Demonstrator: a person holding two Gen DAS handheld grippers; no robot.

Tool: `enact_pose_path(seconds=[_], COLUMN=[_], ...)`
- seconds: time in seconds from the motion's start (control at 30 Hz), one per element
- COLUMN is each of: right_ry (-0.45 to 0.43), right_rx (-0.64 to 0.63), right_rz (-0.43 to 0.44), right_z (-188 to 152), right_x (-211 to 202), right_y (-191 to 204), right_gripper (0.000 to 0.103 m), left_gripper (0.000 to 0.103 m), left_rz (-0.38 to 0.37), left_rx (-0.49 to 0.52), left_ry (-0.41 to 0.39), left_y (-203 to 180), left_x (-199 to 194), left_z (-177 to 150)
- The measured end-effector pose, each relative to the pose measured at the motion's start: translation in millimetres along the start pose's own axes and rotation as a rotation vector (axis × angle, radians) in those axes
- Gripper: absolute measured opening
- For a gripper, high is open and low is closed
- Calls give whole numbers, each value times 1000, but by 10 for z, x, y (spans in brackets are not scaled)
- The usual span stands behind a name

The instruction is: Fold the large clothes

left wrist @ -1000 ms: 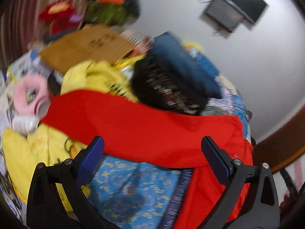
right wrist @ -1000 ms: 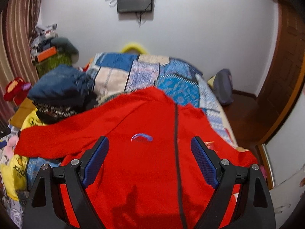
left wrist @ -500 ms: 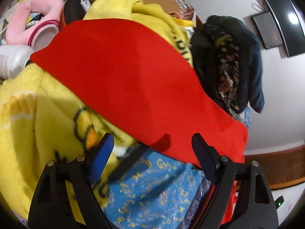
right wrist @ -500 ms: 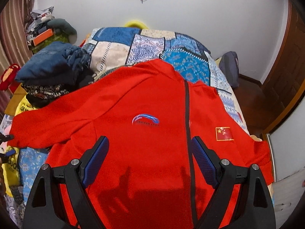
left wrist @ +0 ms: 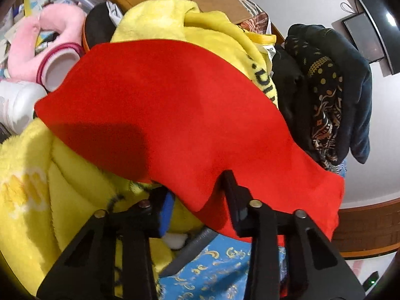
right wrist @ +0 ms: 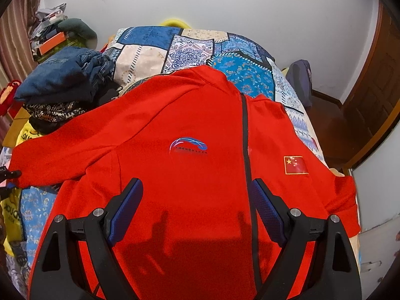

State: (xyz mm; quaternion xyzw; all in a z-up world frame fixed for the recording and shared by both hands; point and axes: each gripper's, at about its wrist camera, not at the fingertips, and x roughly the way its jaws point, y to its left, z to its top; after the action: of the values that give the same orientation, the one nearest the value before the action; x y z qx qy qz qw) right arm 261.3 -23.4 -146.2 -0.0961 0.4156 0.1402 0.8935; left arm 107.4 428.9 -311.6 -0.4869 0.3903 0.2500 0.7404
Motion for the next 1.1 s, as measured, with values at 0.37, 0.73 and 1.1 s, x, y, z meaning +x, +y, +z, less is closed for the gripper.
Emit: enact_pose_path(seconds=[0.37,0.73,1.1], right_ry=[-13,-35,-57], right_rx=[-19,-19,20], right_rz=[-21,-30,-33], right_z=[-55,-94,-91], right_x=[-92,-175,-241], right_y=[-30,-205,-618], right_gripper=[86,86,86], left_gripper=[6,5,5], left_rz=[205,137,-125], left_rx=[316,601,921], left_ry=[-325,-597,-533], left_y=[-594,-2005,-3817], left_x=[-847,-1614,-1459], left_z=[-130,-17,-720])
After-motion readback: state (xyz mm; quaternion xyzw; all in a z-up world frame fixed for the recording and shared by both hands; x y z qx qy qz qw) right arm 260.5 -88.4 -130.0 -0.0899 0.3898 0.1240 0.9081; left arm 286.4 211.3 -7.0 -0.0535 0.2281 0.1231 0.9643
